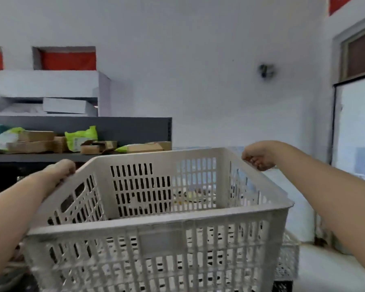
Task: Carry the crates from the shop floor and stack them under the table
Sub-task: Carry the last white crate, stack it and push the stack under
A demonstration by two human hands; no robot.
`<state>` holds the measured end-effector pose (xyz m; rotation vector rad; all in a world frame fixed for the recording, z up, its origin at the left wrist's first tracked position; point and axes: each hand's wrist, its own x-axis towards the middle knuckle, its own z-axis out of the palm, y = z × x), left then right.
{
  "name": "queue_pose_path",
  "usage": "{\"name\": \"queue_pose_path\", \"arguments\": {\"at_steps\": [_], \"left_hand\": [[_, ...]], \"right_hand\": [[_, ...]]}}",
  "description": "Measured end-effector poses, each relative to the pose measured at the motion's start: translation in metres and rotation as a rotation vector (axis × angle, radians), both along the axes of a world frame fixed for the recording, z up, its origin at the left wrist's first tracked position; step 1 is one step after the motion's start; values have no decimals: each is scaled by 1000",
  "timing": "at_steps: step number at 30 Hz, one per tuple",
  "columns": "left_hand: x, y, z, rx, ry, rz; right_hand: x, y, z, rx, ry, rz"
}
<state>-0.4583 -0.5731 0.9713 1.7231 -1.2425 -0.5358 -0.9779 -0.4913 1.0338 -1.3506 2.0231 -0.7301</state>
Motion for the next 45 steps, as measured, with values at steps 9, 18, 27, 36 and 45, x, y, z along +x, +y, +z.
{"name": "queue_pose_path", "arguments": {"at_steps": [9, 18, 27, 36, 45], "left_hand": [[-201, -93, -10, 59, 123, -272], [-372, -215, -38, 204, 128, -626], [-530, -320, -115, 285, 223, -714], [-617, -430, -170, 554, 251, -631], [-671, -526, -190, 704, 241, -530]], "right_hand": [[-162, 8, -30, -8, 14, -358], [-289, -12, -53, 45, 2, -621], [-395, -77, -117, 110, -86, -740], [-542, -234, -164, 223, -133, -666], [-639, -404, -212, 265, -139, -584]]}}
